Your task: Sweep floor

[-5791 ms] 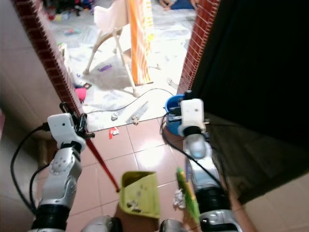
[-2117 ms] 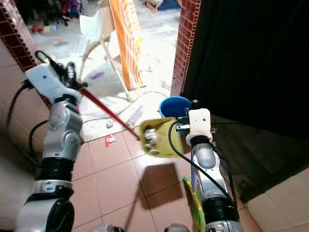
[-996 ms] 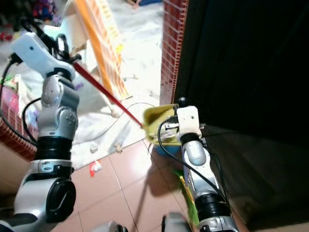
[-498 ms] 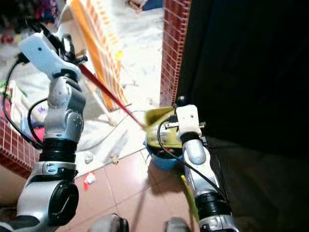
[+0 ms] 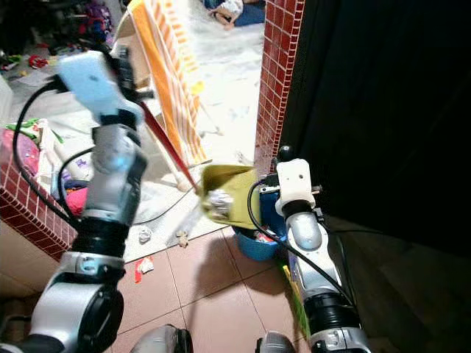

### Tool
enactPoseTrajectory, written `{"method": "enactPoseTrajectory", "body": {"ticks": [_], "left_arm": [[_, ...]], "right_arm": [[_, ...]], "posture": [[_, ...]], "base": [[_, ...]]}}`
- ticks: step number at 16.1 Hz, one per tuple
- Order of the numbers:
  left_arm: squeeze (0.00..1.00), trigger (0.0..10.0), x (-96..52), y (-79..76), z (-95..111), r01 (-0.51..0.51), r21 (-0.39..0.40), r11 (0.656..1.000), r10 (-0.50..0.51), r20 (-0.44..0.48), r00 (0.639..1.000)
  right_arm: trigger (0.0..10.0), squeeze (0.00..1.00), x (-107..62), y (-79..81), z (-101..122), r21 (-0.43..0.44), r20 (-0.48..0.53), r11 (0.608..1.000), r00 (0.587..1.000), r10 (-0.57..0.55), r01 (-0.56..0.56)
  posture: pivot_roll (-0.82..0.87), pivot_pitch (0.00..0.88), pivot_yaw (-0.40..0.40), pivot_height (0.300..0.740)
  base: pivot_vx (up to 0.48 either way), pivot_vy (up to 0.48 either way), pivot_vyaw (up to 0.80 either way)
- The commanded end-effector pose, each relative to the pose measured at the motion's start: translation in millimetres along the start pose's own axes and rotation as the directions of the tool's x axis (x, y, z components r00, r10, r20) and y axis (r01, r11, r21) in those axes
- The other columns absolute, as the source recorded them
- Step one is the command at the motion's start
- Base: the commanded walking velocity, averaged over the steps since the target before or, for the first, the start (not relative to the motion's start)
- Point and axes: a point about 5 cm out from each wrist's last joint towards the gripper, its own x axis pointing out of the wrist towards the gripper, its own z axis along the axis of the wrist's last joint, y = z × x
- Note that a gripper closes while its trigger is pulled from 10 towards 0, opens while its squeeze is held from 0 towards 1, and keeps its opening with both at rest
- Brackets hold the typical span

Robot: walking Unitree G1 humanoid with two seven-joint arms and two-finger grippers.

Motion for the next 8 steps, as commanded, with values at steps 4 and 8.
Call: {"method": "enactPoseTrajectory", "body": {"ticks": [4, 8], "left_arm": [[0.00, 10.0, -13.9, -32.2, 7.5, 0.148, 0.058, 0.987, -0.154, 0.137, 0.979], [0.00, 10.0, -26.9, -55.7, 2.9, 0.245, 0.059, 0.968, -0.252, 0.152, 0.956]], "right_arm": [[10.0, 0.00, 3.3, -1.1, 7.0, -0.013, 0.032, 1.000, 0.999, 0.003, -0.003], [10.0, 0.00, 3.3, -3.2, 8.3, -0.016, 0.038, 1.000, 0.999, -0.008, 0.008]], "posture": [[-0.14, 0.000, 0.039, 0.740], [-0.15, 0.000, 0.047, 0.740]], "base": [[0.000, 0.000, 0.00], [0.000, 0.000, 0.00]]}}
